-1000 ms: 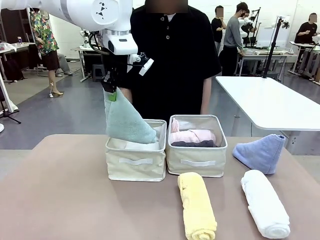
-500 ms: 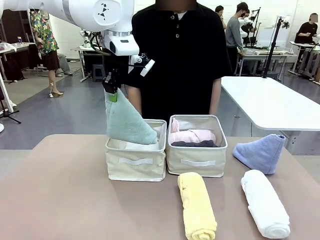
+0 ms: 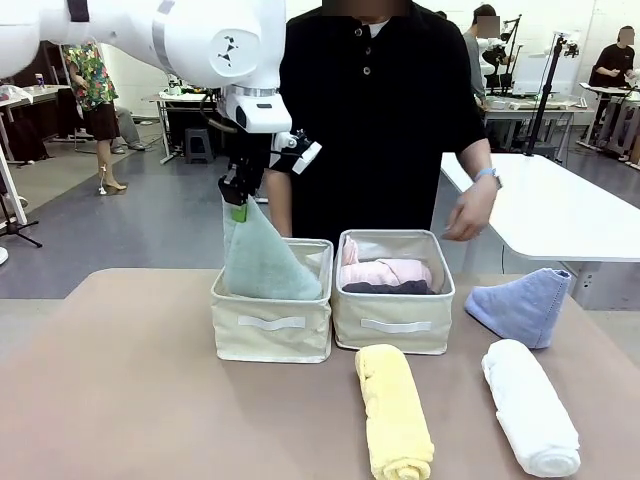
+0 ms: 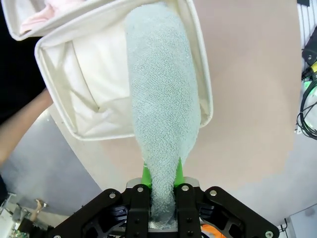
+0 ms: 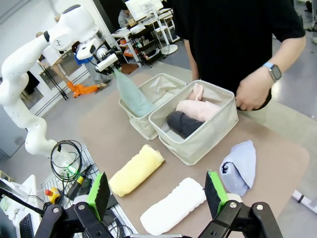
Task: Sort the towels based on their folding style.
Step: Pick up one triangle-folded towel and place it in the left Fabric basket.
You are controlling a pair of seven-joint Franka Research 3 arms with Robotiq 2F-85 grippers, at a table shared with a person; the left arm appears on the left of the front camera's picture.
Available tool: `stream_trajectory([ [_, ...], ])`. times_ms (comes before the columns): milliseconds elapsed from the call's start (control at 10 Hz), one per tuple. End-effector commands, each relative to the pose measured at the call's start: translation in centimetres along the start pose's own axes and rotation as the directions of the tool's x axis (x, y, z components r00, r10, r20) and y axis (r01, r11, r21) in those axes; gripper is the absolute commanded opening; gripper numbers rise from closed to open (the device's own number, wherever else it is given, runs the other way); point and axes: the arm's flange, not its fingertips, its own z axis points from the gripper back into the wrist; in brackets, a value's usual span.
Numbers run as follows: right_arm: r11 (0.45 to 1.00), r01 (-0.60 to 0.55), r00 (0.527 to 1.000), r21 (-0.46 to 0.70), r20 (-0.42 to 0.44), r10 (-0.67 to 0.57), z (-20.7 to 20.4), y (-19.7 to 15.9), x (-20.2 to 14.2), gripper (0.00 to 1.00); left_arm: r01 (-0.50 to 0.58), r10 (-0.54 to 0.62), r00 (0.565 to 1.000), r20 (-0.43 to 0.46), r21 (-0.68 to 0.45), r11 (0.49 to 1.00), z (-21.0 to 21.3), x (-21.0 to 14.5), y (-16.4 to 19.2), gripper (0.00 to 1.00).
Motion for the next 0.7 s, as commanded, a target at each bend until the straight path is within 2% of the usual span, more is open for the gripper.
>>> stream_trajectory([
  [0, 1.0, -0.01, 1.0, 0.012, 0.012, 0.009, -0.1, -0.1, -0.1, 1.0, 0.017, -0.017, 1.0, -0.002, -0.03, 0.999, -0.4, -0.2, 1.9, 0.18],
  [600, 1.0, -0.01, 1.0, 0.012, 0.012, 0.009, -0.1, -0.1, -0.1, 1.0, 0.026, -0.019, 0.999, 0.036, -0.2, 0.979, -6.8, -0.3, 2.7, 0.18],
])
